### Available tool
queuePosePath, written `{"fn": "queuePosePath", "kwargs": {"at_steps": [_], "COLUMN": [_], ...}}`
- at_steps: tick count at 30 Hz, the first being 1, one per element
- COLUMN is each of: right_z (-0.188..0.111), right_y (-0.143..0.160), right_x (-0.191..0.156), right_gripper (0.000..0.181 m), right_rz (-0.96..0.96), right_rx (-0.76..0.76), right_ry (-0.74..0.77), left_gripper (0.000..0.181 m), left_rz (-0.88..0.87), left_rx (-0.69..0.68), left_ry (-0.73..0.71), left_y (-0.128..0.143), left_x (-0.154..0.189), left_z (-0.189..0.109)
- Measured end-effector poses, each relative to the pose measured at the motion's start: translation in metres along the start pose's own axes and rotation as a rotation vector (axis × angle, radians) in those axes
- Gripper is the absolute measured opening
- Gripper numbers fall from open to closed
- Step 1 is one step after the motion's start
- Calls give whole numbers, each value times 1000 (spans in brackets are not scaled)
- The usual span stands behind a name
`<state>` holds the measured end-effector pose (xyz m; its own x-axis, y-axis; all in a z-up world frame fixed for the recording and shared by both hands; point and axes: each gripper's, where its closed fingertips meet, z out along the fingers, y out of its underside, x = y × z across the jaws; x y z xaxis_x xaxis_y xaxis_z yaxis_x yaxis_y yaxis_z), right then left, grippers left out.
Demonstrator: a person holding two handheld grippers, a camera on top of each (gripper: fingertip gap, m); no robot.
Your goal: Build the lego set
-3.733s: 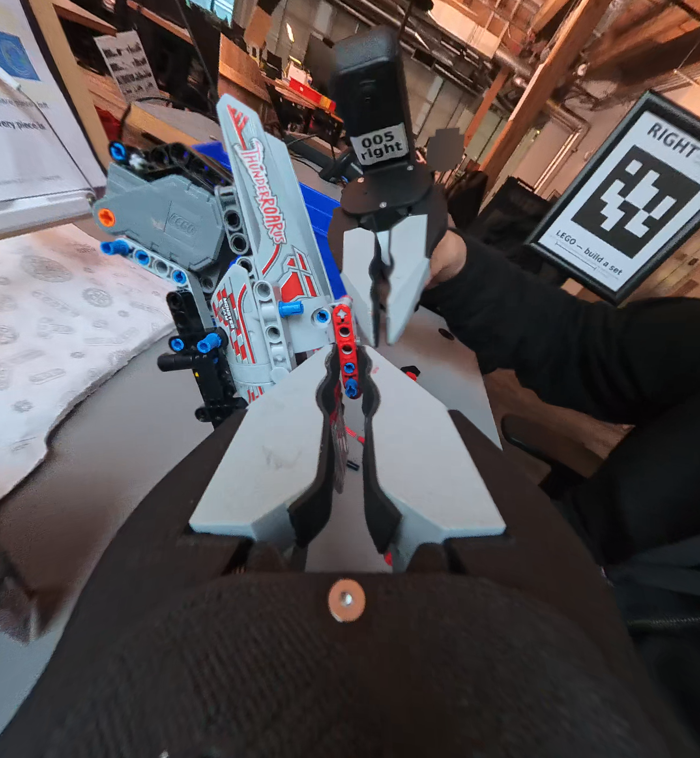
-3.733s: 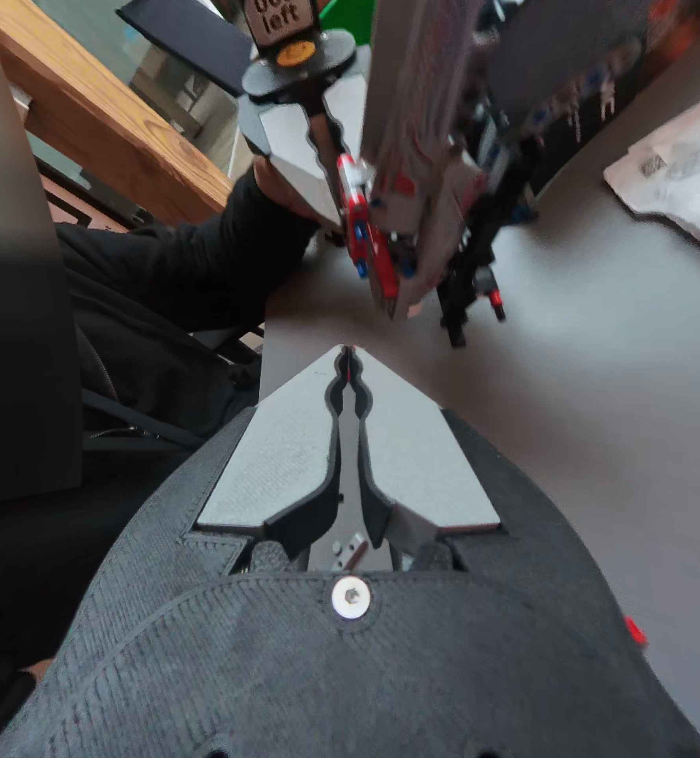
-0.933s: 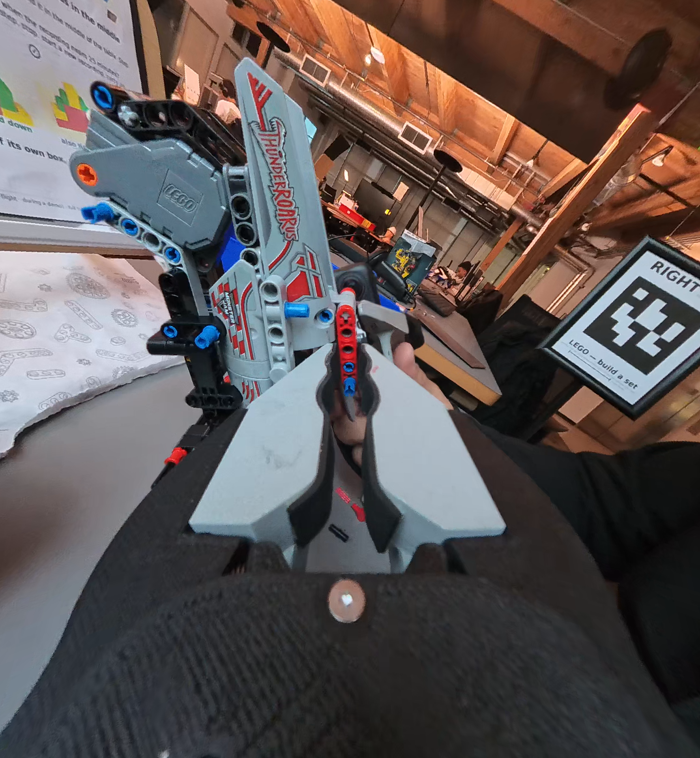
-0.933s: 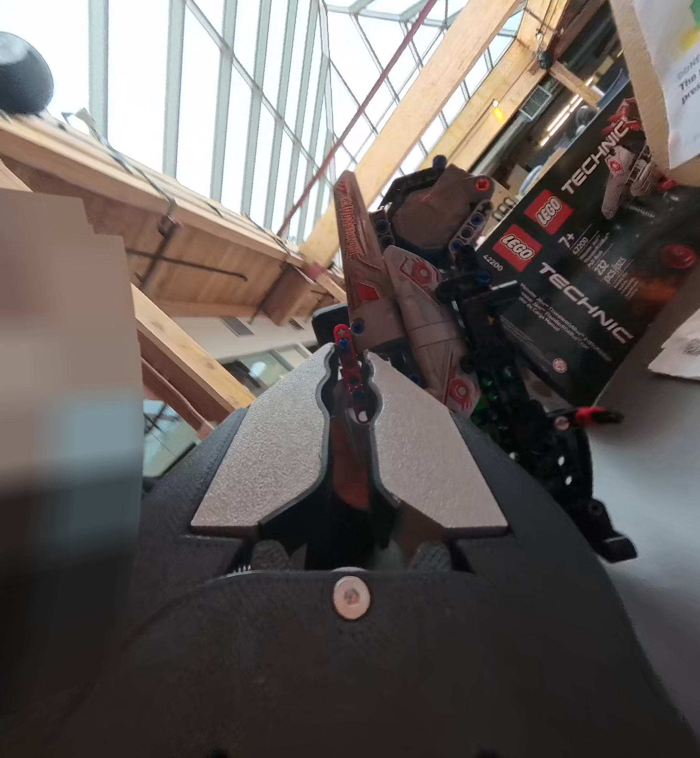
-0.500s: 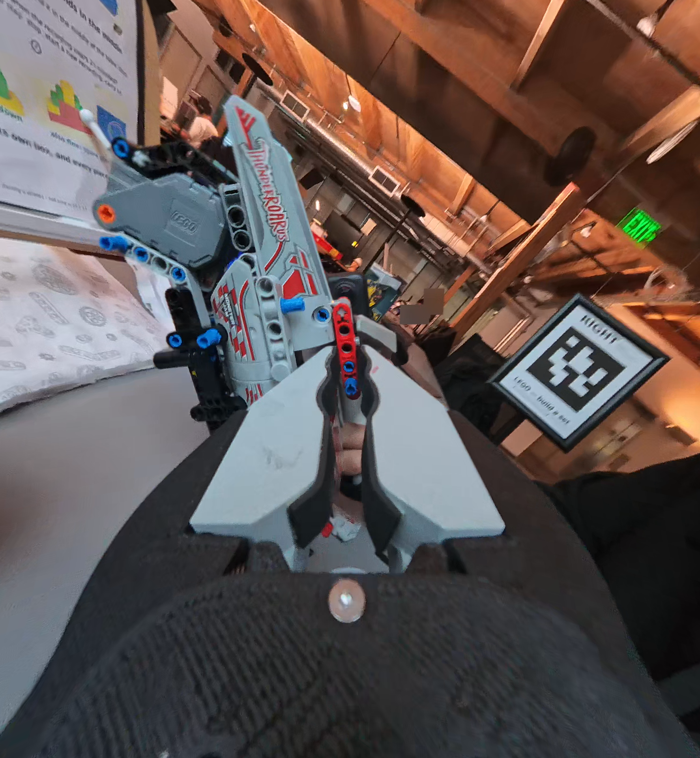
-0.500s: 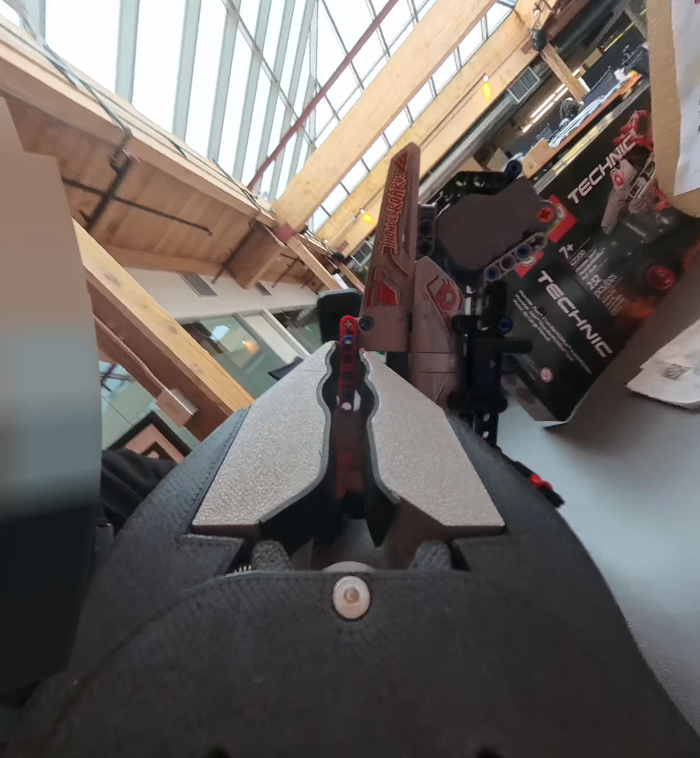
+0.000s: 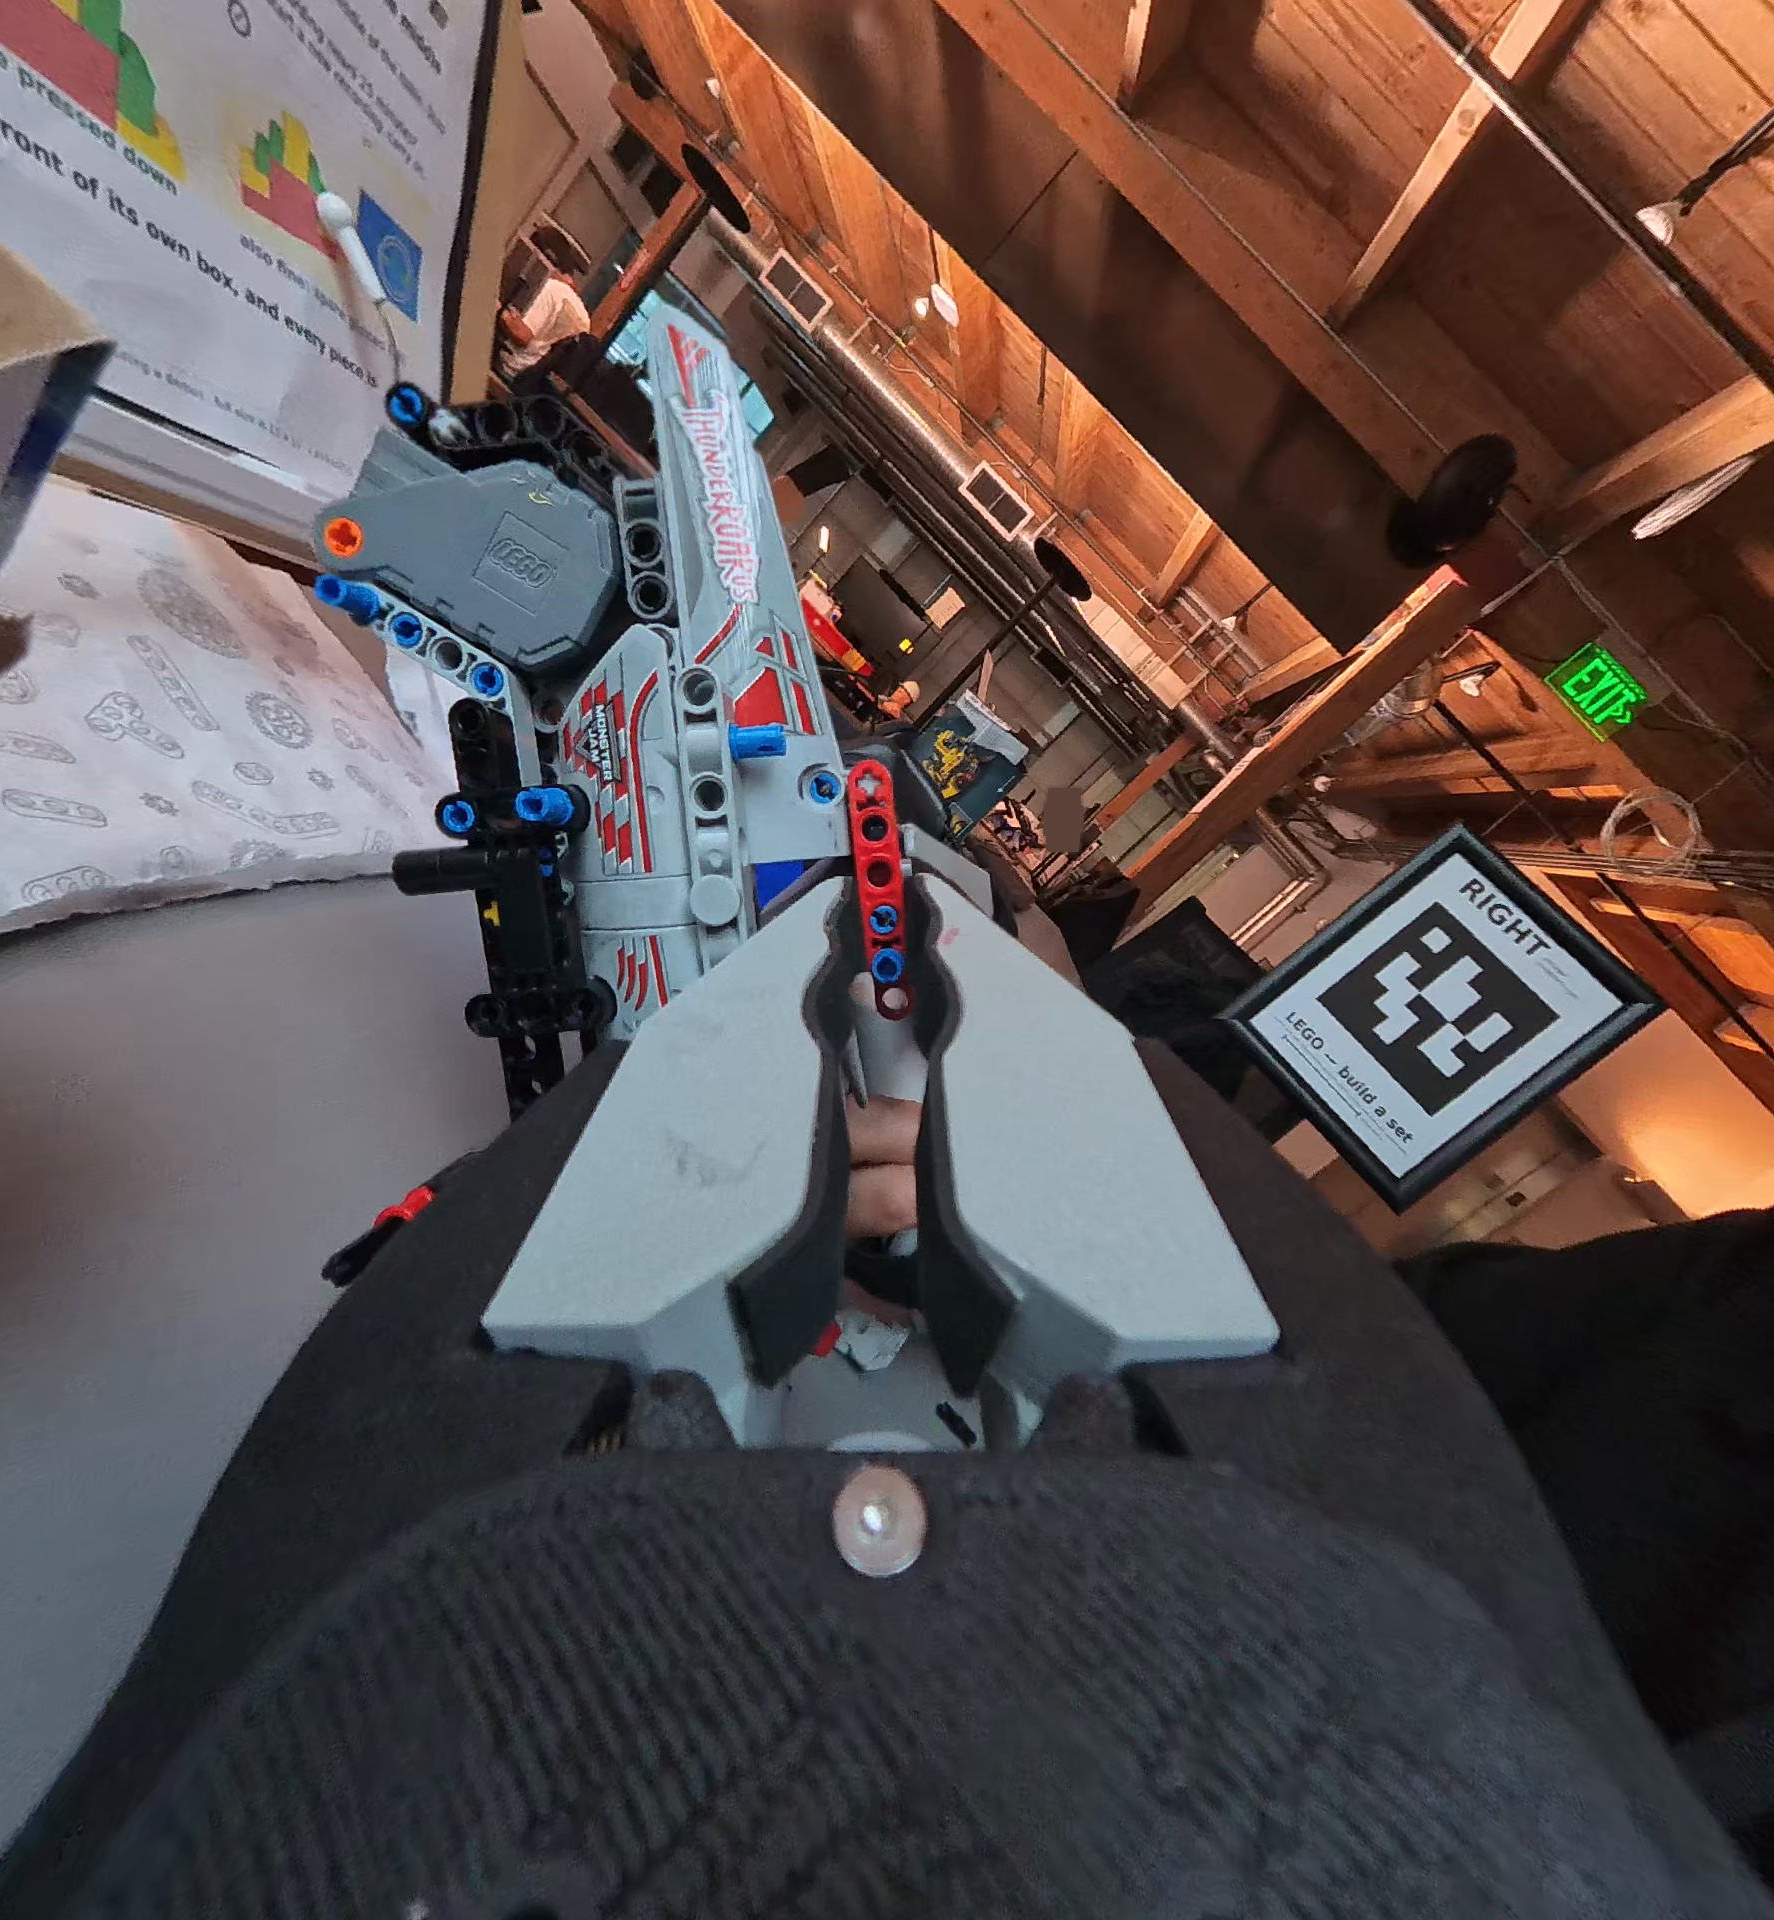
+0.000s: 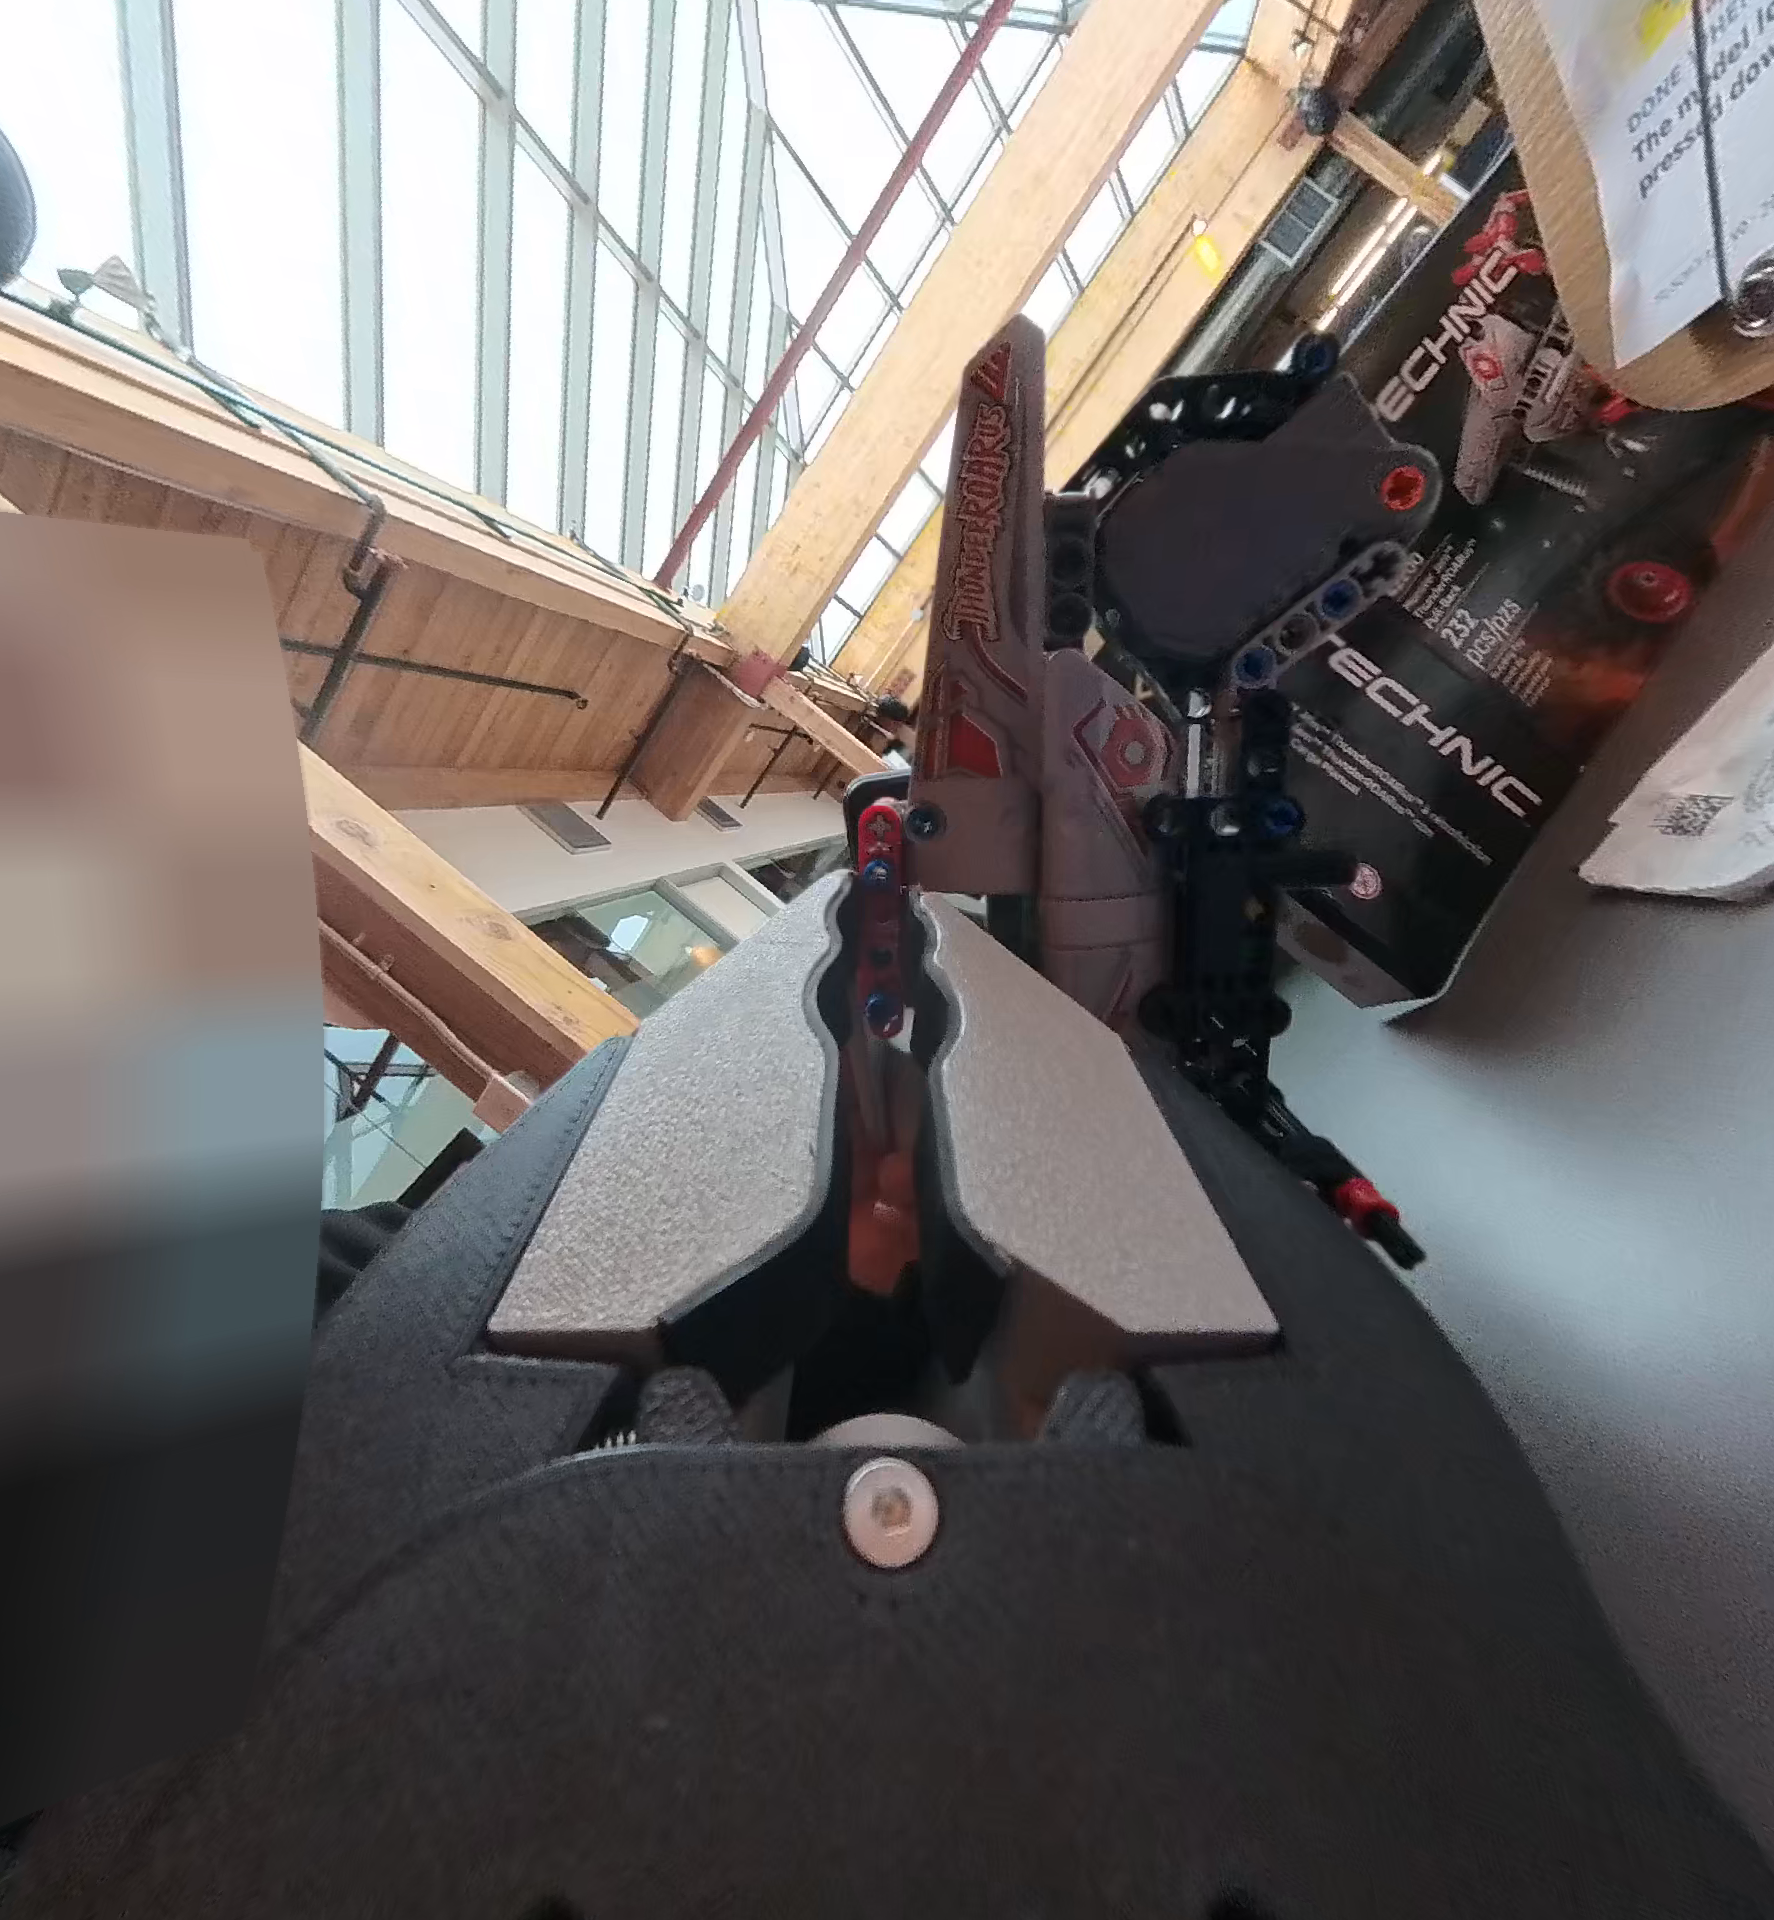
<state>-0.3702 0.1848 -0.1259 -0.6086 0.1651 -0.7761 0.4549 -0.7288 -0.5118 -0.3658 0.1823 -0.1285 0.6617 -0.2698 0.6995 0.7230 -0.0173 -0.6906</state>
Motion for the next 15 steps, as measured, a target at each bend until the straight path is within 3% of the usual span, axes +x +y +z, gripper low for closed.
{"fn": "queuePosePath", "kwargs": {"at_steps": [11, 15], "right_z": [-2, -2], "right_y": [1, 1], "right_x": [0, -3], "right_gripper": [2, 3], "right_rz": [-38, -89], "right_rx": [-29, -109], "right_ry": [6, 20], "left_gripper": [6, 6], "left_rz": [0, 63], "left_rx": [-17, -61], "left_ry": [5, 4], "left_y": [2, 4], "left_x": [0, 3], "left_z": [1, 4]}}
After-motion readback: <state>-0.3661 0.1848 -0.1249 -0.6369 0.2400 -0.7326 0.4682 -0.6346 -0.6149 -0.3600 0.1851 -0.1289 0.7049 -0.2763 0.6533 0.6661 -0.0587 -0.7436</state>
